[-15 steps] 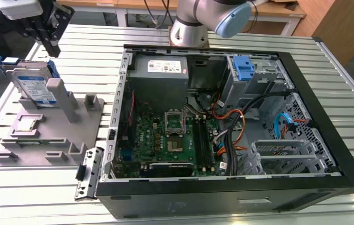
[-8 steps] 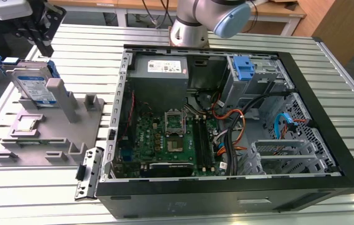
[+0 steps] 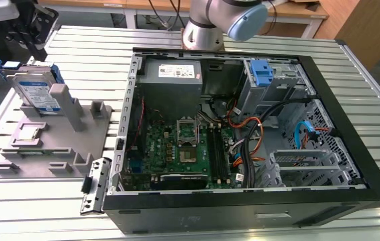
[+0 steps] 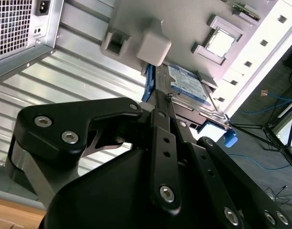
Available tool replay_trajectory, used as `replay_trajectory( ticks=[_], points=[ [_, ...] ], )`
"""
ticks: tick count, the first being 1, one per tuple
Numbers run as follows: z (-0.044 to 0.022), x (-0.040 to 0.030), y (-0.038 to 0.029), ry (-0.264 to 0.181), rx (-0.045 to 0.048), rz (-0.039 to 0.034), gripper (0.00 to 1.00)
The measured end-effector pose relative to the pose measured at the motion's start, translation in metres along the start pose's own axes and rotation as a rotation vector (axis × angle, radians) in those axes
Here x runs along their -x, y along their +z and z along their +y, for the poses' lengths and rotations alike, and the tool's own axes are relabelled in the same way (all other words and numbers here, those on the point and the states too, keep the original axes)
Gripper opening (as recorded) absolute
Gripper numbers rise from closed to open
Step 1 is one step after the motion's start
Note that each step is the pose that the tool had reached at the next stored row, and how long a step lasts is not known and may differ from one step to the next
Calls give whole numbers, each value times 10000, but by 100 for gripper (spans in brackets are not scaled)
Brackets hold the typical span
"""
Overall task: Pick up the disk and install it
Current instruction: 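Reach for the disk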
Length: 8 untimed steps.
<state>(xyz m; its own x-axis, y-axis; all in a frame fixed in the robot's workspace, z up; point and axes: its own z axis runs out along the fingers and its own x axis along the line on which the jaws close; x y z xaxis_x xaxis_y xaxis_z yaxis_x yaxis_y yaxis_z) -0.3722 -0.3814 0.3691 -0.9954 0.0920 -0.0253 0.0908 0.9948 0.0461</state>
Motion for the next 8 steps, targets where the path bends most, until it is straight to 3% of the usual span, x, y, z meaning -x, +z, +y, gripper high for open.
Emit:
replay_trajectory(
  ticks=[5, 8],
  points=[
    [7, -74, 54, 6, 1, -2, 10],
    [6, -78, 58, 4, 0, 0, 10]
  ],
)
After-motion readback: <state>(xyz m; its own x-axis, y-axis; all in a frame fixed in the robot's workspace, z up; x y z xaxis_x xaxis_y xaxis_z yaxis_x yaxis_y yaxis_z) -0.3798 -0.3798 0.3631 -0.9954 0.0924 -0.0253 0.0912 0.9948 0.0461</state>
